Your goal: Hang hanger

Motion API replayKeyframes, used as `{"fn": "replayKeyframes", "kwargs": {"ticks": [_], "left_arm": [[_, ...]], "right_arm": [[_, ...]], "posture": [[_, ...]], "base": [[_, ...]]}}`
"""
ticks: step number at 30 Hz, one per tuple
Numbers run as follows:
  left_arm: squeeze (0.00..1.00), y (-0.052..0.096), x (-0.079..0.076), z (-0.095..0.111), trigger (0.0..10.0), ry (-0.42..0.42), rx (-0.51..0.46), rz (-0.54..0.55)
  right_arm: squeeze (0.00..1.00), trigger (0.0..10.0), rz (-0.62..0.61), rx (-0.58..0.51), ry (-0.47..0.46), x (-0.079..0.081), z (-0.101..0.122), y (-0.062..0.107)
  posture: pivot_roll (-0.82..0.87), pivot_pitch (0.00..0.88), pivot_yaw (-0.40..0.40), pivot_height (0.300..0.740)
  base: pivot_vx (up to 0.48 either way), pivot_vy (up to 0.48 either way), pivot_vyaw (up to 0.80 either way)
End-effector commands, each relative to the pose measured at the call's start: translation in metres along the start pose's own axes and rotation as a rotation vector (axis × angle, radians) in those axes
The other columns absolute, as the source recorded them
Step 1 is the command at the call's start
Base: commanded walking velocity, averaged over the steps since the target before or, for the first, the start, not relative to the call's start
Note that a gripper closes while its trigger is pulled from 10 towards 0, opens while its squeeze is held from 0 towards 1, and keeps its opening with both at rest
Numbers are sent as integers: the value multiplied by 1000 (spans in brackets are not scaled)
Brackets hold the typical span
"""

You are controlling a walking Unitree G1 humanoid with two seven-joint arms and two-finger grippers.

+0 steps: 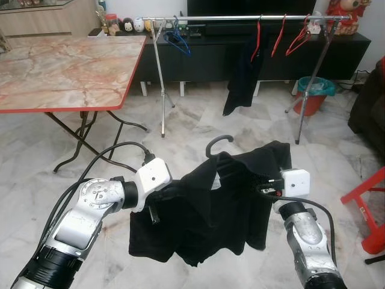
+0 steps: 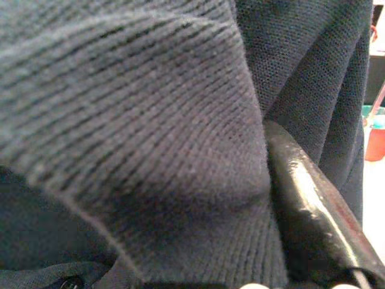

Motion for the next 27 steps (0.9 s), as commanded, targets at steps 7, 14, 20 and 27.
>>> {"fn": "replayKeyframes", "kwargs": {"ticks": [7, 14, 20, 27], "left_arm": [[0, 6, 0, 7, 10000, -26, -13, -2], [0, 12, -2, -1, 10000, -33, 25, -16], [0, 25, -11, -21, 10000, -62, 132, -86], [0, 50, -13, -53, 10000, -163, 311, -143]], "right_arm": [[0, 0, 2, -8, -1, 2, 2, -3], [0, 0, 24, 15, -5, 7, -3, -3], [0, 0, 42, 27, 8, 10, -5, -3], [0, 0, 78, 34, 12, 11, -4, -7]], "posture": [[54, 0, 30, 740], [65, 0, 29, 740], [73, 0, 24, 740], [78, 0, 18, 740]], "base": [[0, 0, 0], [0, 0, 0], [0, 0, 0], [0, 0, 0]]}}
Point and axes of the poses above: a point about 5 cm out from each wrist's last joint towards the gripper, its own y axis pointing back from the gripper into the wrist, its own z axis along the axis of the wrist's last joint, x = y × z, the point moved 5 cm from there along -y, pointing out of the wrist towards the gripper, and after that the axes turned 4 degrees about y, right-handed, at the moved point
